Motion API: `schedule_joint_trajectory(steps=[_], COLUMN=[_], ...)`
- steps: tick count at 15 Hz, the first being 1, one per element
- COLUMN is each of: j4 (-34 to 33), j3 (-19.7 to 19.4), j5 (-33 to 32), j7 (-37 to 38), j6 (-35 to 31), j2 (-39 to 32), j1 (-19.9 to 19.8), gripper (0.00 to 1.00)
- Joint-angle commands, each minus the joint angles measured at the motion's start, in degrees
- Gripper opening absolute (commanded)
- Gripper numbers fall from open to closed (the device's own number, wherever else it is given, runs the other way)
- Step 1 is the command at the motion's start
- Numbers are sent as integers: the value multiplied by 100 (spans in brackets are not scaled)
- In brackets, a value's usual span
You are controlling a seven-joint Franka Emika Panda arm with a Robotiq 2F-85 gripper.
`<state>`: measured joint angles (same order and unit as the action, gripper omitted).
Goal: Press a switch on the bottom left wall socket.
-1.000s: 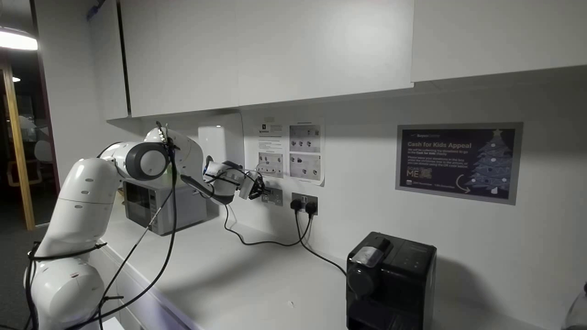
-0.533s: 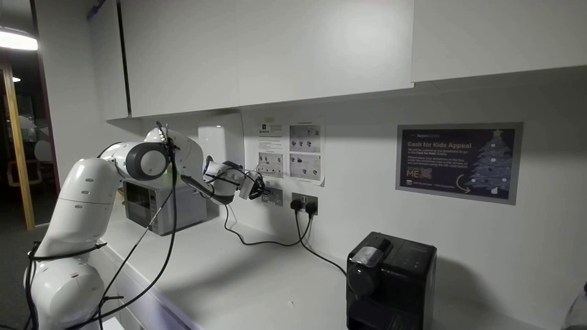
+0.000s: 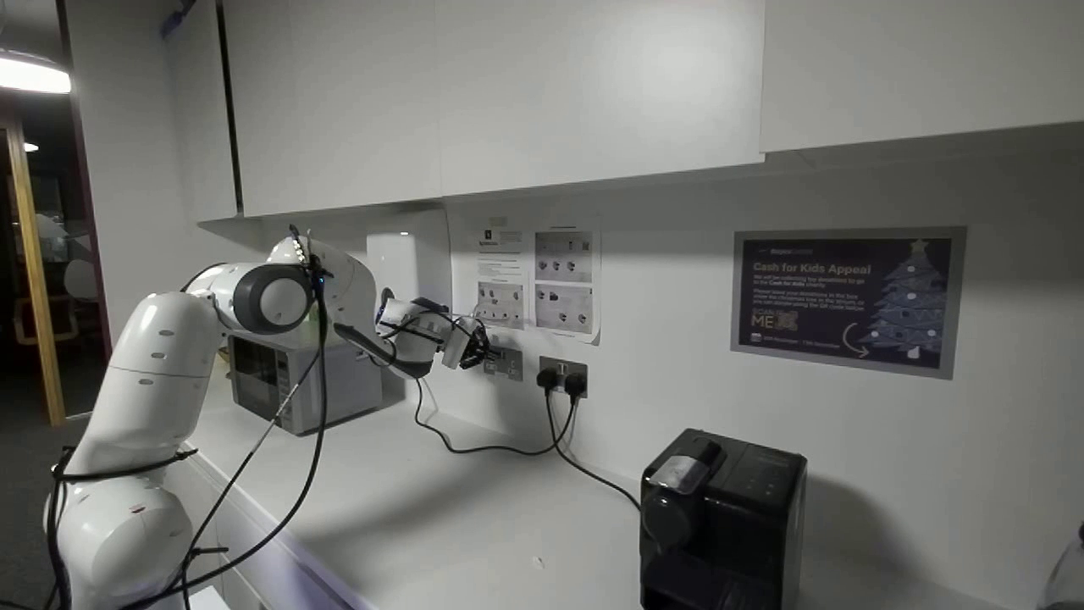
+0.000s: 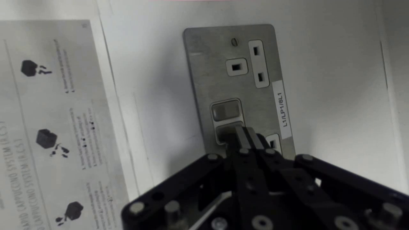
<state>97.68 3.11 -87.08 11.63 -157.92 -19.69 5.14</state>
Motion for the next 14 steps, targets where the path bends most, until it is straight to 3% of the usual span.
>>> schedule_joint_trajectory(steps=[1, 14], j4=[-797, -712], j3=[-65, -78], j5=[-192, -171], j7=[175, 264], j6=[33, 86], j2=[-524, -446], j1=[14, -4], gripper=[0, 0])
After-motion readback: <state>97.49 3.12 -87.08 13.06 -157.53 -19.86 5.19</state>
